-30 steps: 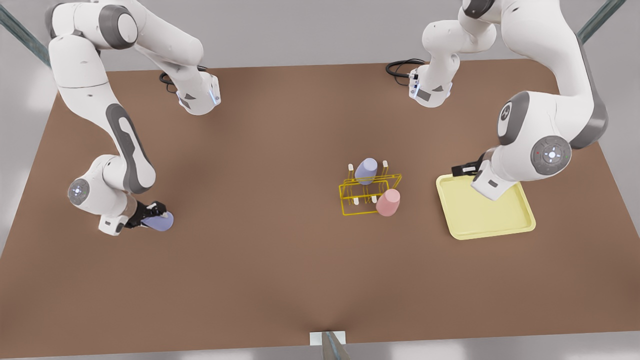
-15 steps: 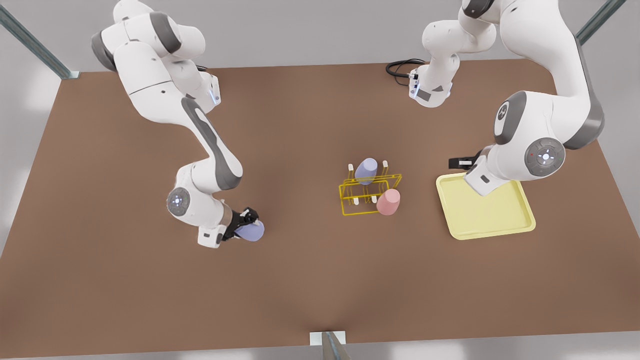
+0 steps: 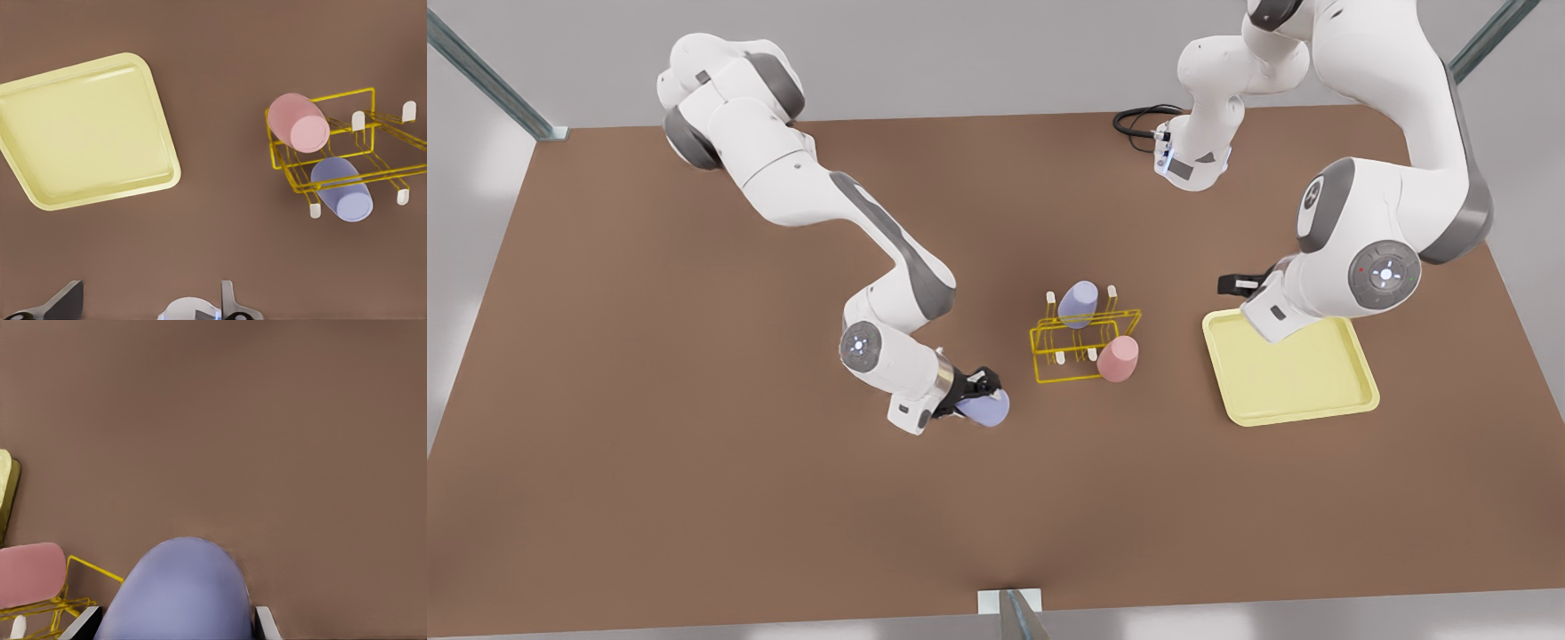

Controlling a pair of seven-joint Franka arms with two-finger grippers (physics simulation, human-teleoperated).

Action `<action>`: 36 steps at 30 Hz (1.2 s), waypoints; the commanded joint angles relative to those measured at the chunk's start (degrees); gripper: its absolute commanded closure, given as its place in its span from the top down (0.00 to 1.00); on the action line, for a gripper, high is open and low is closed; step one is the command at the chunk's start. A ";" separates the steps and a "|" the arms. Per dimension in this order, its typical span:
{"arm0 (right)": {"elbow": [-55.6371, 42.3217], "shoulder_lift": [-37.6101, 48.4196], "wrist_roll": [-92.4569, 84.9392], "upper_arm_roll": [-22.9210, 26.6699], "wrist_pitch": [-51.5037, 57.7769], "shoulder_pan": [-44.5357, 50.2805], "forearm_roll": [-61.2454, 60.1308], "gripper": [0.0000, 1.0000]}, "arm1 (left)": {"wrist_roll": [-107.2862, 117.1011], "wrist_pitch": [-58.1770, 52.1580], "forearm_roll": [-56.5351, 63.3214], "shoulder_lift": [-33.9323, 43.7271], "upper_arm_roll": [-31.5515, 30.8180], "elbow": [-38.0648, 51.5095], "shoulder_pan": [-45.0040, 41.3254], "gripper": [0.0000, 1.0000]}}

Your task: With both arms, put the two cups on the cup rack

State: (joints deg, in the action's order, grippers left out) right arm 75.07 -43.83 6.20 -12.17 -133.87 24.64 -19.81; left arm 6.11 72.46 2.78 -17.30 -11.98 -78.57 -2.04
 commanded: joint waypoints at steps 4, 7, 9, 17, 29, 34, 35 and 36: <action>-1.86 -0.47 26.06 -0.04 -0.52 2.69 -1.90 0.82 | -1.28 0.32 -0.06 -0.02 -0.06 -0.01 -0.06 1.00; -5.64 -2.92 26.06 -0.04 -0.52 4.36 -3.13 0.82 | -1.28 0.32 -0.06 -0.02 -0.23 -0.01 -0.06 1.00; -6.52 -3.98 26.15 -0.04 -2.01 5.42 -3.21 0.82 | -1.28 0.32 -0.06 -0.02 -0.23 -0.01 -0.06 1.00; -6.25 -4.16 26.15 -0.13 -3.06 8.32 -4.36 0.83 | -1.28 0.23 -0.06 0.07 -0.23 -0.01 -0.06 1.00; -5.29 -4.07 25.97 -1.19 -3.24 9.02 -4.88 0.83 | -1.28 0.32 -0.06 -0.02 -0.23 -0.01 -0.15 1.00; -7.04 -6.18 25.71 -2.42 -2.63 8.85 -4.88 1.00 | -0.05 0.23 -0.06 0.07 -0.58 -0.01 -0.15 1.00; -7.57 -6.44 25.53 -2.42 -2.63 8.85 -4.88 1.00 | 0.31 0.23 -0.06 0.07 -1.11 -0.01 0.02 1.00; -8.71 -7.14 25.62 -2.51 -2.62 8.94 -4.88 1.00 | 0.31 0.23 0.03 0.07 -1.11 -0.01 0.02 1.00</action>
State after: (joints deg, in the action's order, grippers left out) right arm 66.94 -50.74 28.37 -14.56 -136.74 33.70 -24.65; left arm 5.27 72.75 2.74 -17.30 -12.92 -78.60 -2.08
